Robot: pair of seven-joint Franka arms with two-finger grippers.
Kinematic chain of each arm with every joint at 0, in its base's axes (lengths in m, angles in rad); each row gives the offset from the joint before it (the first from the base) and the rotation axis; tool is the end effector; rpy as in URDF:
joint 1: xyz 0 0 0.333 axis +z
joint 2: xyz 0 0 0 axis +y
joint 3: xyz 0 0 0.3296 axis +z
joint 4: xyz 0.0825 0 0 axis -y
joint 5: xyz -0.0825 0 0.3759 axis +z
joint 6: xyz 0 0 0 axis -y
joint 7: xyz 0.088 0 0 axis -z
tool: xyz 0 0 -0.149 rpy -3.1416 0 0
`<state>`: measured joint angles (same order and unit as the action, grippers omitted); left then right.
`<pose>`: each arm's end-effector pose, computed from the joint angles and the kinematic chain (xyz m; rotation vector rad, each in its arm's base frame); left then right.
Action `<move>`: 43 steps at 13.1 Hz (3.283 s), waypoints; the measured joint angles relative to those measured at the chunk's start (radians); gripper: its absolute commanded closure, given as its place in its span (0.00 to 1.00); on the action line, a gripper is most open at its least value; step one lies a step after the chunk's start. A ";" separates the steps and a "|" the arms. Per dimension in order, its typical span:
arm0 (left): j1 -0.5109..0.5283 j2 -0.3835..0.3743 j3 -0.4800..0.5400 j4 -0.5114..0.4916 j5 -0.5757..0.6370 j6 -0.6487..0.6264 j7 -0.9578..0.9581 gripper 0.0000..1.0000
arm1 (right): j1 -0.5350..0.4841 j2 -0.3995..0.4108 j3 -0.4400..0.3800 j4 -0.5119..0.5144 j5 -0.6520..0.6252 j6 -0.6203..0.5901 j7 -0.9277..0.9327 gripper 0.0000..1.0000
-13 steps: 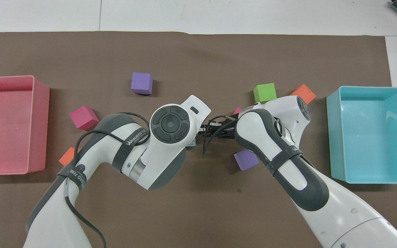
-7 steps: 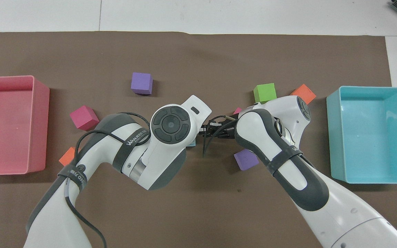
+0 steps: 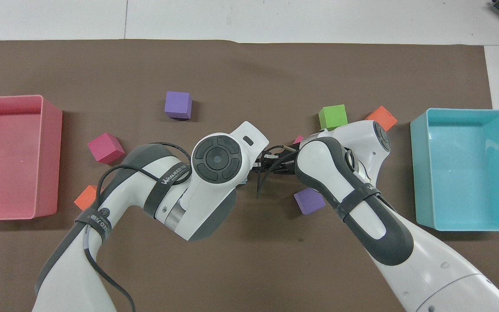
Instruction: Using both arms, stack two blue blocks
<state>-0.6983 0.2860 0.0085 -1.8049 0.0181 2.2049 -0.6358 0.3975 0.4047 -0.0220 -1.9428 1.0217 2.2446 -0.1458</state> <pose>0.4971 -0.4089 0.3727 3.0798 -0.0992 0.1553 0.5614 0.2782 0.2622 -2.3958 0.2269 0.2195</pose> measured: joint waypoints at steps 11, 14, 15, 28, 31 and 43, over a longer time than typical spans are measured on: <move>0.000 0.001 0.003 -0.001 0.000 -0.012 0.007 1.00 | 0.000 0.000 0.000 0.000 0.000 0.000 0.000 1.00; 0.000 0.001 0.005 -0.001 0.000 -0.012 0.007 0.82 | 0.000 0.000 0.000 0.000 0.000 0.000 0.000 1.00; 0.000 0.001 0.006 -0.001 0.000 -0.012 0.007 0.62 | 0.000 0.000 0.000 0.000 0.000 0.000 0.000 1.00; 0.000 0.001 0.007 0.003 0.000 -0.012 0.007 0.00 | 0.000 0.000 0.000 0.000 0.000 0.000 0.000 1.00; 0.000 -0.013 0.007 0.013 0.000 -0.026 0.007 0.00 | 0.000 0.000 0.000 0.000 0.000 0.000 0.000 1.00; 0.247 -0.302 0.030 -0.020 0.000 -0.324 0.314 0.00 | 0.000 0.000 0.000 0.000 0.000 0.000 0.000 1.00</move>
<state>-0.4510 -0.0161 0.0382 -1.8250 0.0181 1.8813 -0.3216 0.3975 0.4045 -0.0220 -1.9428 1.0217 2.2446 -0.1458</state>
